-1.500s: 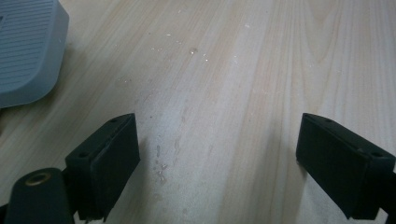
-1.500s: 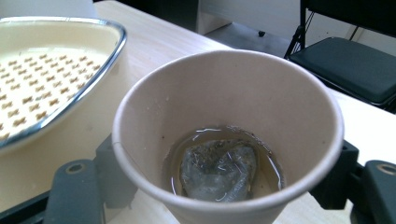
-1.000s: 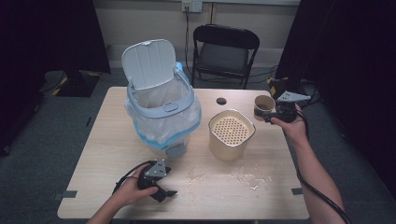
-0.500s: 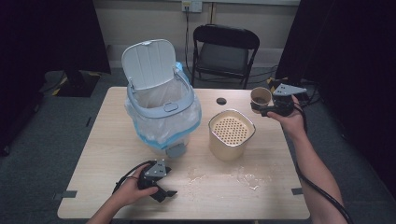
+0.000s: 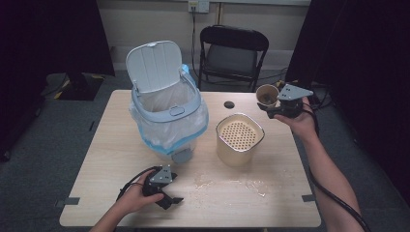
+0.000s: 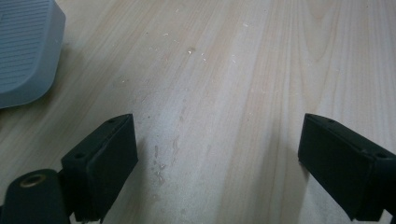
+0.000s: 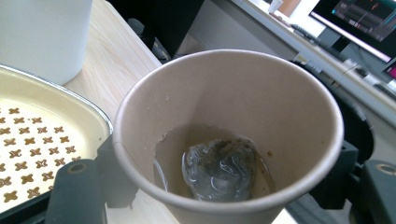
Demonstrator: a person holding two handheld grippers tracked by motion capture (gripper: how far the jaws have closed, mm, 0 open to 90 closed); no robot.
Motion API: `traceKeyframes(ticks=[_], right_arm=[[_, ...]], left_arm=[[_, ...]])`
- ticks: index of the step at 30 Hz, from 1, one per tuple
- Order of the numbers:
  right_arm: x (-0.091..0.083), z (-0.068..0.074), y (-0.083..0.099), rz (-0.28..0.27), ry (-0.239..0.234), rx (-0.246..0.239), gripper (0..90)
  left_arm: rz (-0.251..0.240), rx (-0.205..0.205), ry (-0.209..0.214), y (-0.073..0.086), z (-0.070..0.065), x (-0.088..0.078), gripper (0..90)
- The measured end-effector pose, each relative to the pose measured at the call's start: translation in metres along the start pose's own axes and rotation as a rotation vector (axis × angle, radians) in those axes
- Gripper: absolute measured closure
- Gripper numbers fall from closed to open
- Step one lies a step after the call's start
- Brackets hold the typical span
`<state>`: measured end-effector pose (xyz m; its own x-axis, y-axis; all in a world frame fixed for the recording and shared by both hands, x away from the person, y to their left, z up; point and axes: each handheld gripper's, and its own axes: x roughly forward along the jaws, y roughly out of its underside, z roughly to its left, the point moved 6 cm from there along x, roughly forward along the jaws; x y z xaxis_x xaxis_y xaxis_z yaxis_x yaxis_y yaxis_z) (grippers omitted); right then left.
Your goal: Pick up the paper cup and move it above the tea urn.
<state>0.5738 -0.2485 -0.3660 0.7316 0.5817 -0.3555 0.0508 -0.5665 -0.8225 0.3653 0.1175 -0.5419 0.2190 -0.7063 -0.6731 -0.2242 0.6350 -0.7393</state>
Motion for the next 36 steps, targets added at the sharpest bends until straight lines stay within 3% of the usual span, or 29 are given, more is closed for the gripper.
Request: traceKeyframes(ticks=[5, 14, 17, 20, 22, 24, 27, 28, 32, 34, 36], right_arm=[[-0.002, 0.006, -0.007, 0.014, 0.023, -0.098, 26.2], [-0.006, 0.029, -0.025, 0.043, 0.011, -0.296, 26.3], [-0.005, 0.037, -0.028, 0.094, 0.035, -0.425, 26.5], [-0.004, 0.049, -0.031, 0.170, 0.079, -0.669, 26.7], [-0.003, 0.055, -0.035, 0.185, 0.105, -0.768, 26.8], [-0.003, 0.060, -0.039, 0.213, 0.150, -0.915, 26.7], [0.000, 0.069, -0.045, 0.226, 0.158, -1.079, 26.7], [0.001, 0.071, -0.047, 0.231, 0.164, -1.122, 26.7], [0.000, 0.072, -0.054, 0.225, 0.206, -1.208, 26.7], [-0.001, 0.071, -0.056, 0.245, 0.268, -1.287, 26.7], [-0.003, 0.072, -0.061, 0.225, 0.312, -1.353, 26.6]], left_arm=[[-0.003, 0.000, 0.000, 0.000, 0.000, 0.000, 11.2], [-0.004, 0.000, 0.000, 0.000, 0.000, 0.000, 11.2], [-0.003, -0.001, 0.000, 0.000, 0.000, 0.000, 11.2], [-0.003, -0.001, -0.002, 0.000, 0.000, 0.000, 11.2], [-0.003, 0.000, -0.003, 0.000, 0.000, 0.000, 11.2], [-0.001, -0.003, -0.001, 0.000, 0.000, 0.001, 10.6], [0.000, -0.002, 0.000, 0.000, 0.000, 0.001, 10.1], [0.000, -0.001, 0.000, 0.000, 0.000, 0.001, 10.2], [-0.003, -0.003, 0.000, 0.000, 0.000, 0.001, 10.1], [-0.003, -0.003, 0.000, 0.000, 0.000, 0.001, 10.1], [-0.003, -0.003, 0.000, 0.000, 0.000, 0.001, 10.1]])
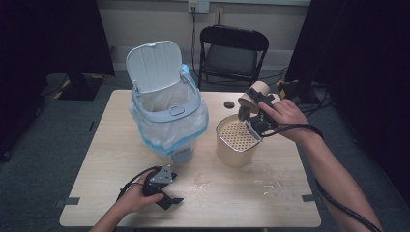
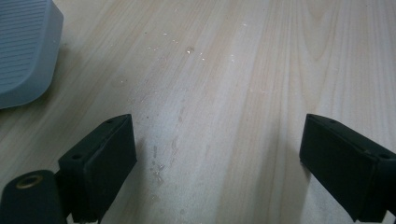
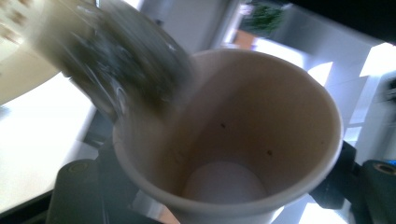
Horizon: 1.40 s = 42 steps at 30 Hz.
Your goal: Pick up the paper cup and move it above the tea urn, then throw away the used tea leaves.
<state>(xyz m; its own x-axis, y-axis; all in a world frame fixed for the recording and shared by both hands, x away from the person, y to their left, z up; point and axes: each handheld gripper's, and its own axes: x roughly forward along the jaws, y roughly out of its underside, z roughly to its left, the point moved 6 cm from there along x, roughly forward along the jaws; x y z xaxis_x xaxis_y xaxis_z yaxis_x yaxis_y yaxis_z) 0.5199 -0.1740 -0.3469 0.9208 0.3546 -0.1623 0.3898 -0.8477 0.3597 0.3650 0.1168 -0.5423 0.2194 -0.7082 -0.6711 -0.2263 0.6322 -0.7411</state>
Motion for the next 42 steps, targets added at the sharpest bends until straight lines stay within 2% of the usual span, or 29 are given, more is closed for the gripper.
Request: traceKeyframes(ticks=[1, 3, 4, 5, 7, 8, 9, 11, 12, 13, 14, 15, 18, 20, 21, 27, 31, 34, 42], right_arm=[[-0.001, -0.001, -0.001, 0.000, 0.002, -0.002, 26.7], [-0.002, -0.005, -0.002, 0.013, 0.035, -0.048, 26.6], [-0.002, -0.005, -0.003, 0.009, 0.028, -0.046, 26.5], [-0.003, -0.006, -0.003, 0.000, 0.021, -0.033, 26.5], [-0.003, -0.007, -0.001, -0.016, -0.006, 0.061, 26.3], [-0.003, -0.007, 0.000, -0.048, -0.052, 0.182, 26.3], [-0.003, -0.007, 0.003, -0.058, -0.075, 0.263, 26.1], [-0.002, -0.004, 0.008, -0.063, -0.134, 0.392, 26.1], [-0.001, -0.001, 0.012, -0.083, -0.171, 0.493, 26.0], [-0.001, 0.001, 0.013, -0.089, -0.200, 0.554, 26.1], [0.000, 0.005, 0.015, -0.101, -0.245, 0.650, 26.1], [0.000, 0.007, 0.016, -0.106, -0.253, 0.684, 26.1], [0.001, 0.014, 0.020, -0.142, -0.322, 0.887, 26.1], [0.003, 0.018, 0.022, -0.152, -0.361, 0.983, 26.1], [0.003, 0.019, 0.023, -0.152, -0.362, 1.005, 26.1], [0.005, 0.025, 0.025, -0.169, -0.447, 1.182, 26.0], [0.007, 0.026, 0.027, -0.172, -0.476, 1.277, 26.0], [0.008, 0.027, 0.029, -0.183, -0.506, 1.365, 25.8], [0.009, 0.027, 0.034, -0.192, -0.527, 1.474, 25.7]], left_arm=[[0.000, 0.000, 0.000, 0.000, 0.000, 0.000, 10.1], [0.000, 0.000, 0.000, 0.000, 0.000, 0.000, 10.1], [0.000, 0.000, 0.000, 0.000, 0.000, 0.000, 10.1], [0.000, 0.000, 0.000, 0.000, 0.000, 0.000, 10.1], [0.000, 0.000, 0.000, 0.000, 0.000, 0.000, 10.1], [0.000, 0.000, 0.000, 0.000, 0.000, 0.000, 10.1], [0.000, 0.000, 0.000, 0.000, 0.000, 0.000, 10.2], [0.000, 0.000, 0.000, 0.000, 0.000, 0.000, 10.1], [0.000, 0.000, 0.000, 0.000, 0.000, 0.000, 10.1], [0.003, 0.001, 0.000, 0.000, 0.000, 0.000, 10.1], [0.002, 0.000, 0.000, 0.000, 0.000, 0.000, 10.1], [0.006, 0.006, -0.001, 0.000, 0.000, 0.000, 10.1], [0.003, 0.001, 0.000, 0.000, 0.000, 0.000, 10.1], [0.011, 0.009, 0.001, 0.000, 0.000, -0.001, 9.7], [0.010, 0.008, 0.001, 0.000, 0.000, 0.000, 9.5], [0.011, 0.008, 0.001, 0.000, 0.000, 0.000, 9.4], [0.010, 0.010, 0.002, 0.000, 0.000, 0.000, 9.2], [0.010, 0.010, 0.003, 0.000, 0.000, 0.000, 9.2], [0.009, 0.010, 0.003, 0.000, 0.000, 0.000, 9.2]])
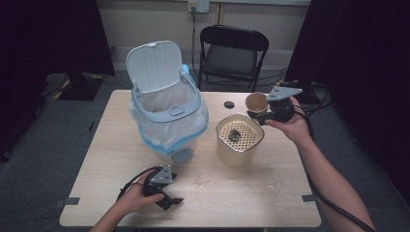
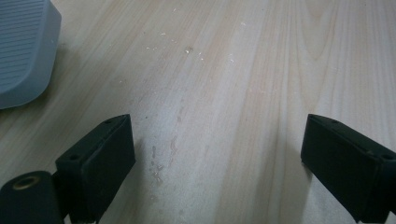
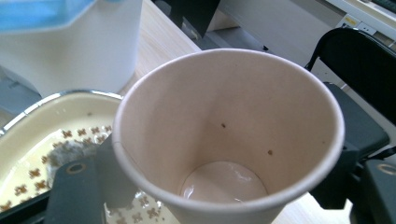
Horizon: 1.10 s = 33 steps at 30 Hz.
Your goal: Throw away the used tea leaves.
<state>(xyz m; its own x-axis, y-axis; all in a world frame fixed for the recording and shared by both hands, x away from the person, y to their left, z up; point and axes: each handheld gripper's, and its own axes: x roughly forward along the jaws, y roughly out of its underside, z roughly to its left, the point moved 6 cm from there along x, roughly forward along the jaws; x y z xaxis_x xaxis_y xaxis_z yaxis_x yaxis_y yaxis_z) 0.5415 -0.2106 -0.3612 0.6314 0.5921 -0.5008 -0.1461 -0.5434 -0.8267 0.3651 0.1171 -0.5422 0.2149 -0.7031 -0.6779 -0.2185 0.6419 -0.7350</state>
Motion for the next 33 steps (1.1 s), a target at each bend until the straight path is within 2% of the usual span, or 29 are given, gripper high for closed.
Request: traceKeyframes(ticks=[2, 7, 12, 16, 20, 29, 33], right_arm=[[0.000, -0.001, 0.000, 0.012, 0.002, -0.004, 25.6], [-0.002, -0.002, 0.000, 0.003, -0.007, 0.023, 25.6], [-0.002, -0.001, -0.002, -0.001, -0.018, 0.027, 25.5], [-0.002, 0.001, -0.004, 0.007, -0.016, 0.013, 25.5], [-0.001, 0.004, -0.008, 0.007, -0.034, 0.015, 25.5], [0.000, 0.006, -0.018, -0.009, -0.066, 0.053, 25.4], [0.000, 0.007, -0.023, -0.005, -0.072, 0.051, 25.3]], left_arm=[[0.001, 0.000, 0.000, 0.000, 0.000, 0.000, 9.2], [-0.005, 0.001, 0.007, 0.000, -0.001, 0.001, 8.3], [0.003, 0.004, 0.009, 0.000, -0.001, 0.001, 6.0], [0.004, 0.005, 0.009, 0.000, -0.001, 0.001, 6.0], [0.003, 0.005, 0.009, 0.000, -0.001, 0.001, 6.0], [0.003, 0.005, 0.014, 0.000, -0.002, 0.002, 5.8], [0.002, 0.006, 0.013, 0.000, -0.002, 0.002, 5.8]])
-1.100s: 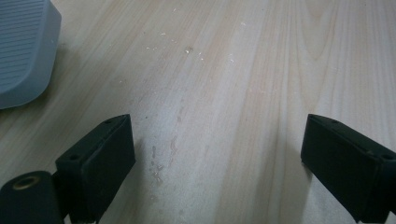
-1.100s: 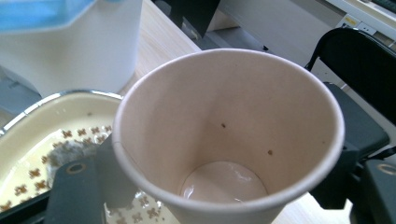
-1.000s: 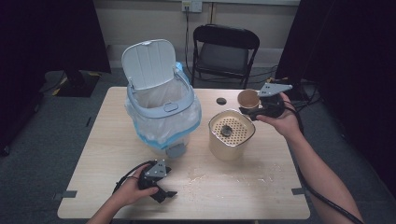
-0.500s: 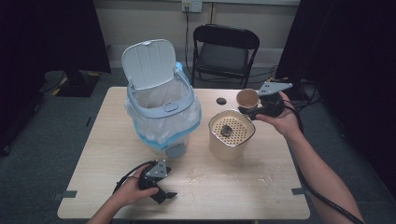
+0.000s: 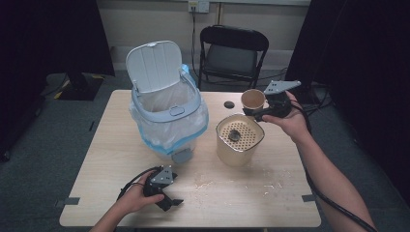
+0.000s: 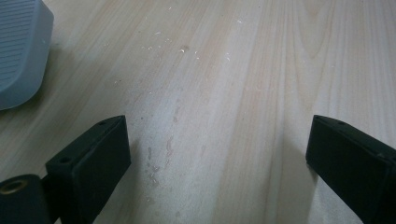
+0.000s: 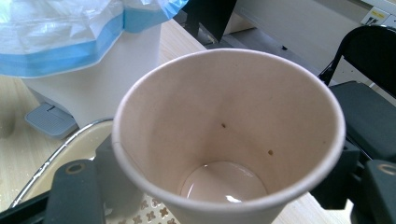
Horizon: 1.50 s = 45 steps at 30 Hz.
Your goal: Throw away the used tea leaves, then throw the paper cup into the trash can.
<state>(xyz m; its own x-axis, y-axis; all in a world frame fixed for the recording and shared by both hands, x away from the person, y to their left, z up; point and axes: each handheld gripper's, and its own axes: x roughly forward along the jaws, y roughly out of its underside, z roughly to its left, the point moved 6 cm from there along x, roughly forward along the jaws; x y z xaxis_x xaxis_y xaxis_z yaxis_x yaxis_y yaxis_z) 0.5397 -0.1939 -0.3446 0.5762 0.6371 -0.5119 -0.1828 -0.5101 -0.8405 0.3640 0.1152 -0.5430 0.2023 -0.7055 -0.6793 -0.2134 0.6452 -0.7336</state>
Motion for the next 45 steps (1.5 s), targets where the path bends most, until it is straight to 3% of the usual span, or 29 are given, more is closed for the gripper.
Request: traceKeyframes(ticks=[22, 31, 45], right_arm=[[0.014, 0.017, -0.033, -0.025, -0.073, 0.016, 25.1], [0.017, 0.017, -0.047, -0.044, -0.089, 0.033, 25.0], [0.024, 0.021, -0.066, -0.029, -0.114, 0.015, 24.8]], left_arm=[[-0.001, 0.012, -0.012, 0.000, 0.001, 0.000, 5.8], [0.011, 0.017, -0.002, 0.000, 0.001, 0.000, 4.6], [0.016, 0.018, -0.004, 0.000, 0.000, 0.000, 3.0]])
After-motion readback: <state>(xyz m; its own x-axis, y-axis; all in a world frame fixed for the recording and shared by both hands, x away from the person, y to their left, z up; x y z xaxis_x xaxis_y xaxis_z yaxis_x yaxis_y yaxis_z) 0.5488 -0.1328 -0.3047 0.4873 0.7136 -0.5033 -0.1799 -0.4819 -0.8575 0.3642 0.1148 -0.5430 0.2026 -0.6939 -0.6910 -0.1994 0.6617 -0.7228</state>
